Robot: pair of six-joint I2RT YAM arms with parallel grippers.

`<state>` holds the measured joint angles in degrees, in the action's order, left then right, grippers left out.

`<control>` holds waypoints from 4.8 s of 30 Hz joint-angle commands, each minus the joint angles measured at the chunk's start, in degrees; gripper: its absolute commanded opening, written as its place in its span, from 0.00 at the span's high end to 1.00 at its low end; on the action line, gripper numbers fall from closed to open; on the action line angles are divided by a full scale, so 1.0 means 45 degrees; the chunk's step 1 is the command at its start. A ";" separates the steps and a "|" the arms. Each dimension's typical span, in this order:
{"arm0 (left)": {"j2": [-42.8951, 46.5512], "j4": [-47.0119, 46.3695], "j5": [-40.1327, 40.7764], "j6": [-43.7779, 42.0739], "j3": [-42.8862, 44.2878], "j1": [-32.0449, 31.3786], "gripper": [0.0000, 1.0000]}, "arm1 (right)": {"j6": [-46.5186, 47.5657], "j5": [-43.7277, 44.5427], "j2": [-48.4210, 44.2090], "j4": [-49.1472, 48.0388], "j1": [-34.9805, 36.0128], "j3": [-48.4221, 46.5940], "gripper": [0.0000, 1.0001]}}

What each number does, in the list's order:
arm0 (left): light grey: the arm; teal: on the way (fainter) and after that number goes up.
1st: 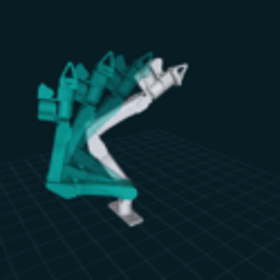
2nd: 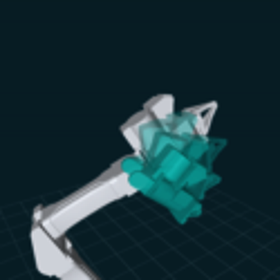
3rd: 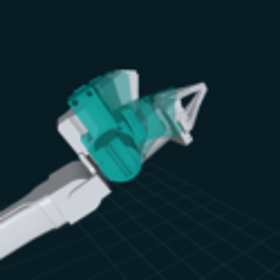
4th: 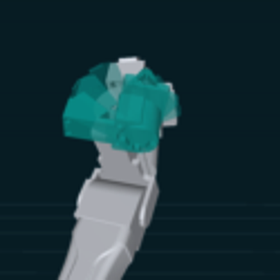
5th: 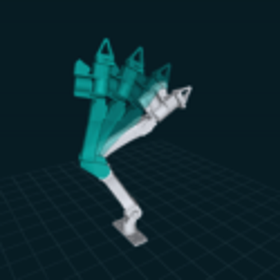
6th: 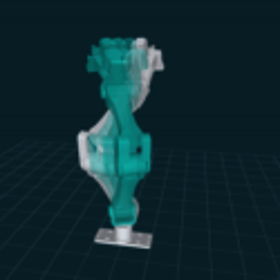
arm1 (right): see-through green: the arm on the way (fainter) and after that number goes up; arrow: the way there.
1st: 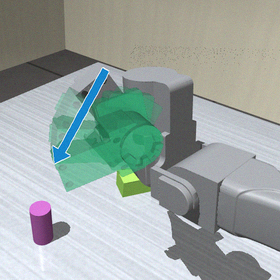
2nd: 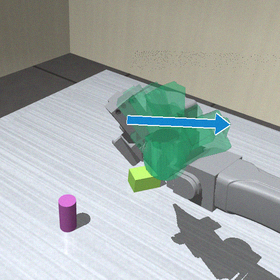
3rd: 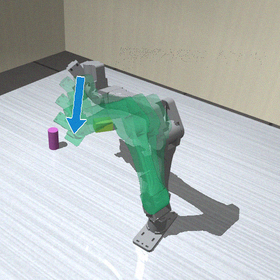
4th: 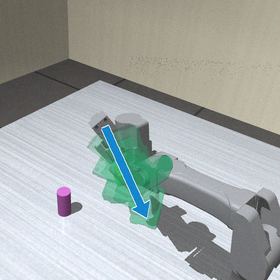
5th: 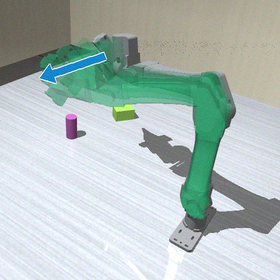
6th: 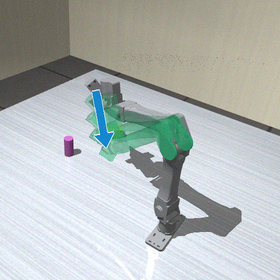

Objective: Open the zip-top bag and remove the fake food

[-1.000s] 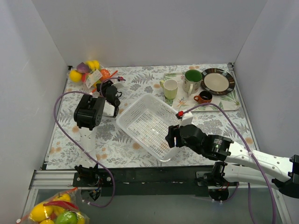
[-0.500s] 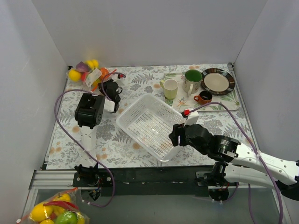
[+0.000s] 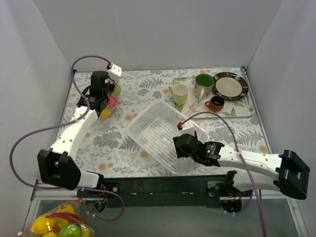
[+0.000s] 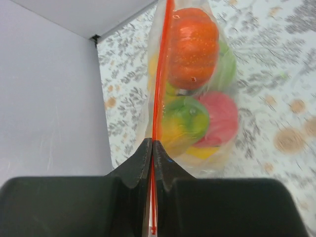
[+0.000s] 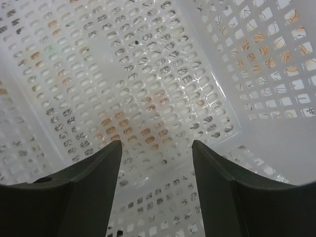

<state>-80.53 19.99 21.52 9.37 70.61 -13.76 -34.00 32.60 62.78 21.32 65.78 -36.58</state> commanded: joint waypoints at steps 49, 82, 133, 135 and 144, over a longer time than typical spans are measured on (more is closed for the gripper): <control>0.5668 0.1041 -0.4025 0.0745 -0.3118 0.3904 0.02 | 1.0916 -0.5390 0.2925 -0.3371 0.0714 -0.6837 0.01; -0.3238 0.0773 -0.8118 0.6650 -0.1510 0.9192 0.51 | 0.9255 -0.4237 0.0735 -0.4406 0.0969 -0.3258 0.01; 0.3873 1.3214 -1.7360 -0.1515 0.0852 0.6808 1.00 | 0.6034 -1.4779 0.7707 -0.8017 -0.3308 -1.0252 0.04; 0.3814 1.3214 -1.7341 -0.1456 0.1047 0.6788 1.00 | 0.5662 -1.5289 0.8018 -0.8446 -0.3328 -1.0212 0.07; 0.3931 1.3195 -1.7379 -0.1359 0.1223 0.6749 1.00 | 0.4586 -1.6522 0.8802 -0.8761 -0.3328 -0.9998 0.14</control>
<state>-64.16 77.19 -54.48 2.81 73.67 16.75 -10.59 -37.98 101.60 -15.16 50.57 -82.37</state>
